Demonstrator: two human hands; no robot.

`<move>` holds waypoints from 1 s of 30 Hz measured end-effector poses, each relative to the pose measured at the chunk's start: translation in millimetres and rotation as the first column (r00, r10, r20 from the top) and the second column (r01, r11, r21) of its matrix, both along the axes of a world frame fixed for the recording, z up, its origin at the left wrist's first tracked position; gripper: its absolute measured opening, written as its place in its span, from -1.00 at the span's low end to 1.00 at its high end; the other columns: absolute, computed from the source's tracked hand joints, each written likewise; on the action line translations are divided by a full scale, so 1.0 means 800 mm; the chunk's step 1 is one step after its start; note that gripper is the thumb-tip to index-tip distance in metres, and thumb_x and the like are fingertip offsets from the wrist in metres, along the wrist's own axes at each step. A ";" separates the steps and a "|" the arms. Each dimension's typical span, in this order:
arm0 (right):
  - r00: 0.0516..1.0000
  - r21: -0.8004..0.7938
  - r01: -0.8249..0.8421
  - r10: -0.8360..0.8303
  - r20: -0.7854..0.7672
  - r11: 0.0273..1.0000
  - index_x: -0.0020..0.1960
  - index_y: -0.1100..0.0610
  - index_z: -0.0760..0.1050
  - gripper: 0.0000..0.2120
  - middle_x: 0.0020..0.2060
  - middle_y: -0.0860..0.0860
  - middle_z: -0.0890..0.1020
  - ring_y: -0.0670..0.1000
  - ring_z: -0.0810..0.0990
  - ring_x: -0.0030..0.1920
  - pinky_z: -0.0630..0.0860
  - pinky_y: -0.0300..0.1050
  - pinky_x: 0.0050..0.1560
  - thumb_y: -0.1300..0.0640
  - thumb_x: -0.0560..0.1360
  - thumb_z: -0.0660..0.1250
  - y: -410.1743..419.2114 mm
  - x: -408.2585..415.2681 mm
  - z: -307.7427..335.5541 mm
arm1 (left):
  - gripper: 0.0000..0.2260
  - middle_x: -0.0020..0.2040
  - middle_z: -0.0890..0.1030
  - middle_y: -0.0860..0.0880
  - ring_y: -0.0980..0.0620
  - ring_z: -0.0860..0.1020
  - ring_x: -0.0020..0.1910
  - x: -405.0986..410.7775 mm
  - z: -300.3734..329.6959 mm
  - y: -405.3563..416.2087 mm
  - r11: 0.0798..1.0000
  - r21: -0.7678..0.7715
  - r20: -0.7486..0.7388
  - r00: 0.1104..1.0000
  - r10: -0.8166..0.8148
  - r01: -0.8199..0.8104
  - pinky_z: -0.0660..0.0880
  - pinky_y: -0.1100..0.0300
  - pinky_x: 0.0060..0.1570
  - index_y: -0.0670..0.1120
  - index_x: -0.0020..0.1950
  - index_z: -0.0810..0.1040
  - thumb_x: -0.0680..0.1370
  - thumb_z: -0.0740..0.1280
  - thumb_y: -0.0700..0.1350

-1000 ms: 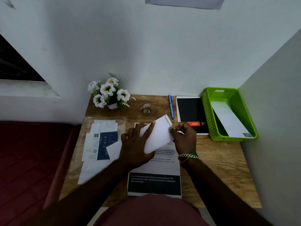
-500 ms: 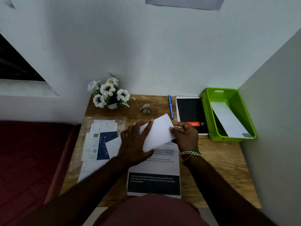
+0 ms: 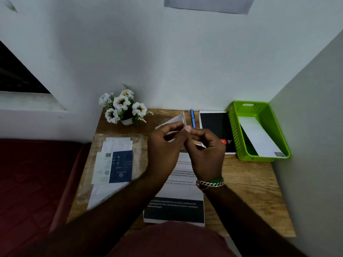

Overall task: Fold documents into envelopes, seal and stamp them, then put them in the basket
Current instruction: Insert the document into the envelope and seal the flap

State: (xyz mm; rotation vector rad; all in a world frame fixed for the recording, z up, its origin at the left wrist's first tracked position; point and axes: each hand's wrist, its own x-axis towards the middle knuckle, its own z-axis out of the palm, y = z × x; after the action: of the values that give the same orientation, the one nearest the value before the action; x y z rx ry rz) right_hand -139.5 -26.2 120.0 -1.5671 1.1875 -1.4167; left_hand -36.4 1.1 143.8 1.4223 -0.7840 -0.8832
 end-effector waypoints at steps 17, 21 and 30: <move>0.937 0.887 -0.144 -0.227 0.264 0.440 0.03 0.00 0.58 -0.83 0.10 0.06 0.63 0.09 0.58 0.05 0.53 -0.05 -0.15 -0.07 0.52 0.41 -0.053 -0.052 -0.101 | -0.95 0.09 0.65 -0.01 -0.02 0.60 0.09 0.095 -0.004 0.005 0.964 0.238 -0.320 0.928 0.194 -0.119 0.64 0.14 -0.30 0.01 0.04 0.61 0.61 0.37 -0.08; 0.913 0.860 -0.183 -0.242 0.328 0.477 0.08 0.09 0.58 -0.84 0.02 0.10 0.68 0.05 0.64 -0.08 0.62 -0.08 -0.31 0.23 0.52 0.42 -0.038 -0.069 -0.123 | -0.92 0.11 0.67 -0.08 -0.10 0.61 0.12 0.128 -0.052 0.015 0.910 0.401 -0.264 0.938 0.224 -0.104 0.66 -0.04 -0.04 -0.03 0.06 0.63 0.60 0.39 -0.09; 0.967 0.630 0.201 -0.050 -0.249 0.750 0.02 0.19 0.66 -0.70 -0.12 0.06 0.72 -0.05 0.67 -0.18 0.64 0.01 0.09 0.24 0.32 0.61 -0.031 -0.083 -0.176 | -0.81 0.15 0.66 -0.18 -0.15 0.59 0.12 0.140 -0.163 0.018 0.799 0.554 0.236 0.964 0.121 -0.236 0.49 0.05 0.14 -0.18 0.16 0.67 0.60 0.40 -0.14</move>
State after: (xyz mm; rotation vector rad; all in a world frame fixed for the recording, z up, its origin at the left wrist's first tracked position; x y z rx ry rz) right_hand -205.6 -51.3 -21.1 -1.1598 1.7195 -0.7591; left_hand 75.9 15.8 13.4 2.1132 -0.5166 -0.8839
